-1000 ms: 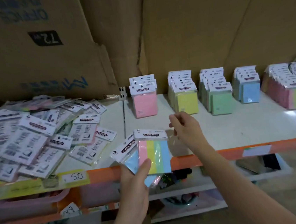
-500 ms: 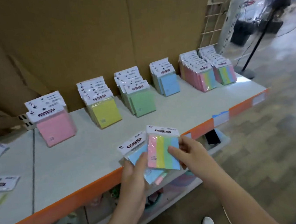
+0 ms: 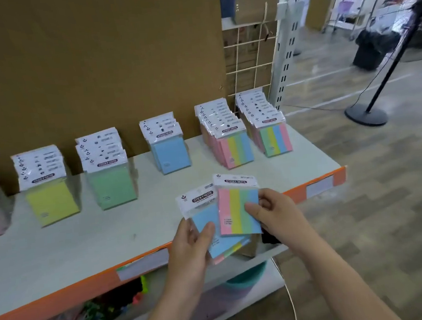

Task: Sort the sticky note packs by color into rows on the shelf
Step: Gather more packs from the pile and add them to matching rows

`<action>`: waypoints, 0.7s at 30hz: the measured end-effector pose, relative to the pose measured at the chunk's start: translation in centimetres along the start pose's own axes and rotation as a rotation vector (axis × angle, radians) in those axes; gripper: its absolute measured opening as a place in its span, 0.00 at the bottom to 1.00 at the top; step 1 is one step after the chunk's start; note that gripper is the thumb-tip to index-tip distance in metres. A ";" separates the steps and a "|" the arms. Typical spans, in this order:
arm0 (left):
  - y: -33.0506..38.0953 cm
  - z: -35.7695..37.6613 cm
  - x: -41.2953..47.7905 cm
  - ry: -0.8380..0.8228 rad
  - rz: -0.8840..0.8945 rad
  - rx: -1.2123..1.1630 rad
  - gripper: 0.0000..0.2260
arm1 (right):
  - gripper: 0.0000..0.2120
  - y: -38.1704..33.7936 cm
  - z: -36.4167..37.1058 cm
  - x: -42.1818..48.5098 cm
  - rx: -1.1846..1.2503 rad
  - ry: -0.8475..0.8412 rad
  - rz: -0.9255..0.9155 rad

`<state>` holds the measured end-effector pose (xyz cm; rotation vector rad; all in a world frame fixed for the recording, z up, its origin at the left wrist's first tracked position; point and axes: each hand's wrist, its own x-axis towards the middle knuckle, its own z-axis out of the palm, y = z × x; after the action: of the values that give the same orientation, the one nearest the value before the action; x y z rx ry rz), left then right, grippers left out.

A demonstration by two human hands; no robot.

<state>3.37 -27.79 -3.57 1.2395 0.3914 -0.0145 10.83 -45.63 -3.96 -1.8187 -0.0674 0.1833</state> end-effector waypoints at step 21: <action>0.8 1.2 5.3 0.154 0.073 0.048 0.14 | 0.23 -0.9 -0.8 15.8 -0.448 0.300 -0.033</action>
<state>8.79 -27.53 -4.05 1.3063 0.4810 0.1355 26.58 -43.90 -4.27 -2.2708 0.0795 -0.1415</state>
